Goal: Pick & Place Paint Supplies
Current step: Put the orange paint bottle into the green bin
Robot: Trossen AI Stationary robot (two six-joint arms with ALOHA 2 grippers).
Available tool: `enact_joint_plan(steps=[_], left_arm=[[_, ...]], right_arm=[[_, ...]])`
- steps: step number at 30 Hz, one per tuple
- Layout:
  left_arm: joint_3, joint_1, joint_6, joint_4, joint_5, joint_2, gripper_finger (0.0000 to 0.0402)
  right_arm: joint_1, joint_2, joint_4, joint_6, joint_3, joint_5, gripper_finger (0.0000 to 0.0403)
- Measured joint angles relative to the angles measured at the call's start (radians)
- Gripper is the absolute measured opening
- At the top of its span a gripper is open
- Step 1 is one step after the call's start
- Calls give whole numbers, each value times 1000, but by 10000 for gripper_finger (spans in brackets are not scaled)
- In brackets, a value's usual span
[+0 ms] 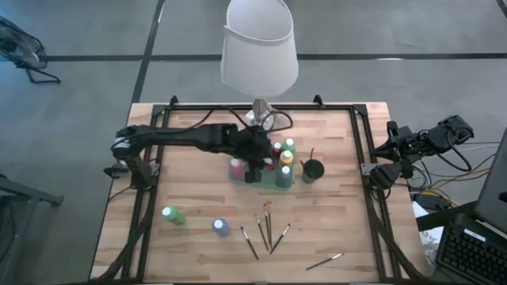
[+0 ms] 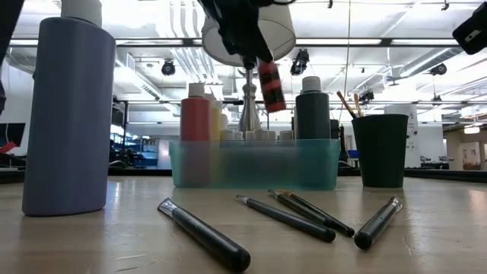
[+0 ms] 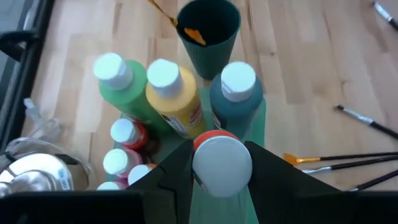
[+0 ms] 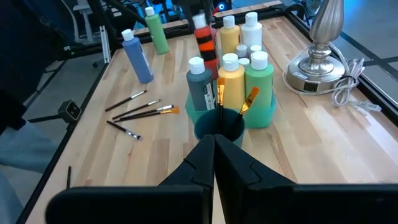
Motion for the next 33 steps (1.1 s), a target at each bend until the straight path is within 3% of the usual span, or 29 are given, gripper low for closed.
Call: enact_joint_plan(steps=[33], left_arm=[[-8,80,79,162,-38,216,126]], right_arm=[[0,0,0,0,0,0,8]])
